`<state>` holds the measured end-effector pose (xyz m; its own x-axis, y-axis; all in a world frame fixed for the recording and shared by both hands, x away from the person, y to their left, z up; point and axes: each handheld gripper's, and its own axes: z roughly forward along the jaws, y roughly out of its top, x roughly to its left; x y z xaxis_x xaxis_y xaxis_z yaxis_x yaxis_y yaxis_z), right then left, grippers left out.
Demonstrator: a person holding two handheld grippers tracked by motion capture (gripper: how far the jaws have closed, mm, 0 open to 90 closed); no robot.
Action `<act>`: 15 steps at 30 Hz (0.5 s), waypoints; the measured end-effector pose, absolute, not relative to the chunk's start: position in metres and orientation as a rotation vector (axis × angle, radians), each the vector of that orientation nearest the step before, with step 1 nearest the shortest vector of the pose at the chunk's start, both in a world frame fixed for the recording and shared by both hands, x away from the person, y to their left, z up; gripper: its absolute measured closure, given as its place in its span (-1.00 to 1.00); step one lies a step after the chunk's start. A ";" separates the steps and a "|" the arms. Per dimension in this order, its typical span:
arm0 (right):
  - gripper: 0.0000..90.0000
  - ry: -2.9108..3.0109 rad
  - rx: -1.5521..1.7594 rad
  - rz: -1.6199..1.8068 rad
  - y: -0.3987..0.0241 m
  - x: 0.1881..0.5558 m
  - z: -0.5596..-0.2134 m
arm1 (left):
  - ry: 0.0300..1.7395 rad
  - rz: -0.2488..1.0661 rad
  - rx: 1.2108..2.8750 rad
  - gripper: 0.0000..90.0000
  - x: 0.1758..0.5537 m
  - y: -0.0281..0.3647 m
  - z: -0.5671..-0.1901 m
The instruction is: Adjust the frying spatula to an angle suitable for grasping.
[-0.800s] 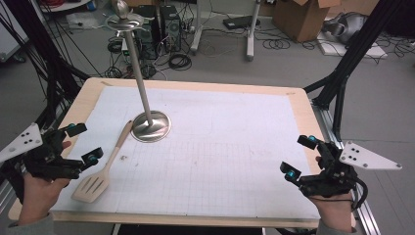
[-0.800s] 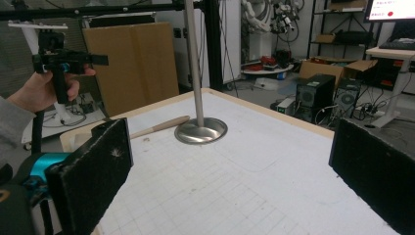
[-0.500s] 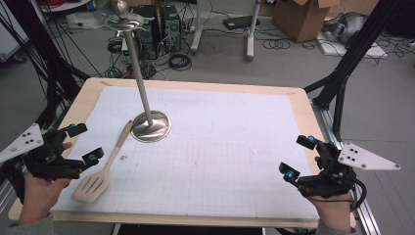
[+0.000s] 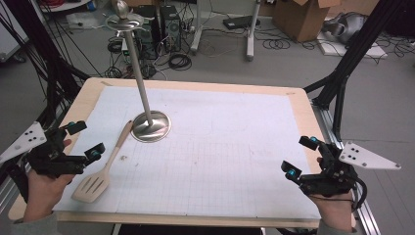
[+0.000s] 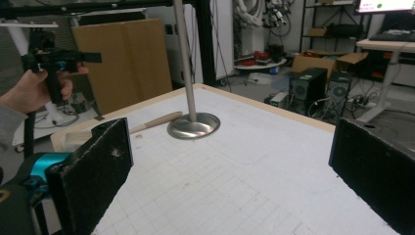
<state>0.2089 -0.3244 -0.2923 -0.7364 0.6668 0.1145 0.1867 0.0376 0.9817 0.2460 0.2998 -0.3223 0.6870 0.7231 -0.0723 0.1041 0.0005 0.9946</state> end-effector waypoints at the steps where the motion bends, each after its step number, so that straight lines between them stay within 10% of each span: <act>1: -0.97 1.944 0.858 1.743 -0.324 0.209 -0.292 | 0.716 0.556 1.518 -0.96 0.246 0.301 -0.323; 15: -0.97 1.982 0.840 1.729 -0.318 0.212 -0.294 | 0.762 0.548 1.541 -0.96 0.257 0.302 -0.339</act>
<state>0.2119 -0.3176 -0.2936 -0.7498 0.6539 0.1009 0.1886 0.0650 0.9799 0.2567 0.3017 -0.3387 0.6668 0.7396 -0.0918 0.1489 -0.0116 0.9888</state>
